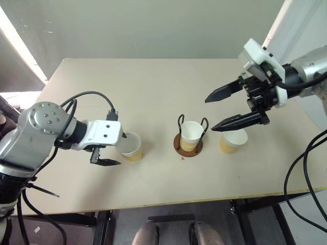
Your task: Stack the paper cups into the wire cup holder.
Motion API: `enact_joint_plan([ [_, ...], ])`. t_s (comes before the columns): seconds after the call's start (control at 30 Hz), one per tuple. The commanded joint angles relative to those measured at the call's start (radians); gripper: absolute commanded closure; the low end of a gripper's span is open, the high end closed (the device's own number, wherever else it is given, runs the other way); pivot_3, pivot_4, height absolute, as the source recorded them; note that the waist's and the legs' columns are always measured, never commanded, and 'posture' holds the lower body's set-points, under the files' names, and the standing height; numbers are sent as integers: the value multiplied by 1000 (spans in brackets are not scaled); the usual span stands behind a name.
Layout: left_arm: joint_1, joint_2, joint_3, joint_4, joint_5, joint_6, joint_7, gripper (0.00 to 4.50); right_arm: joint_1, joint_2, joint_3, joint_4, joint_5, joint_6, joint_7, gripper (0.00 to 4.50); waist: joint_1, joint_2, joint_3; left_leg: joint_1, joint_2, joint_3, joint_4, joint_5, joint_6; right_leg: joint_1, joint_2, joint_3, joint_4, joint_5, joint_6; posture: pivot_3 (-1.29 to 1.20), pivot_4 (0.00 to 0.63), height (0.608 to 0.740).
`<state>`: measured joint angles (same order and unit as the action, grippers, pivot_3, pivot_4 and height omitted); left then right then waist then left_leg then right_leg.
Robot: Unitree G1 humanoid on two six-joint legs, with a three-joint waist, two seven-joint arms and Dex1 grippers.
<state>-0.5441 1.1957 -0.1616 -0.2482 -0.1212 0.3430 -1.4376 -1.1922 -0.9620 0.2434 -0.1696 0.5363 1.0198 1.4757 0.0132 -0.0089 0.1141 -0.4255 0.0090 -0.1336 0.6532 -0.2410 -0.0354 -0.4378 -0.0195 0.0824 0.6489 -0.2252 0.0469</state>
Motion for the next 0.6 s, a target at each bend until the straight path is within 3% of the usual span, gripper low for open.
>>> enact_joint_plan([
  [0.03,6,-5,0,12,9,-25,-5,0,-19,-20,-19,-27,6,-8,2,12,0,0,0,0,0,0,0,0,0,0,0,0,0,0,0,0,150,740],
  [0.17,8,-20,-22,27,20,-52,-10,0,-13,-23,-23,-29,8,-9,-1,12,0,0,0,0,1,0,-1,0,0,0,0,-1,0,0,0,0,150,740],
  [0.27,10,-26,-32,30,22,-72,-20,641,-7,-23,-29,-33,14,-4,-3,0,0,0,0,0,1,0,-1,0,0,0,0,-1,0,0,0,0,150,740],
  [0.6,-24,-83,-47,132,14,-137,-67,4321,9,0,-71,-16,63,-48,14,0,0,0,0,1,1,0,-1,0,0,0,0,-1,2,1,1,0,150,740],
])
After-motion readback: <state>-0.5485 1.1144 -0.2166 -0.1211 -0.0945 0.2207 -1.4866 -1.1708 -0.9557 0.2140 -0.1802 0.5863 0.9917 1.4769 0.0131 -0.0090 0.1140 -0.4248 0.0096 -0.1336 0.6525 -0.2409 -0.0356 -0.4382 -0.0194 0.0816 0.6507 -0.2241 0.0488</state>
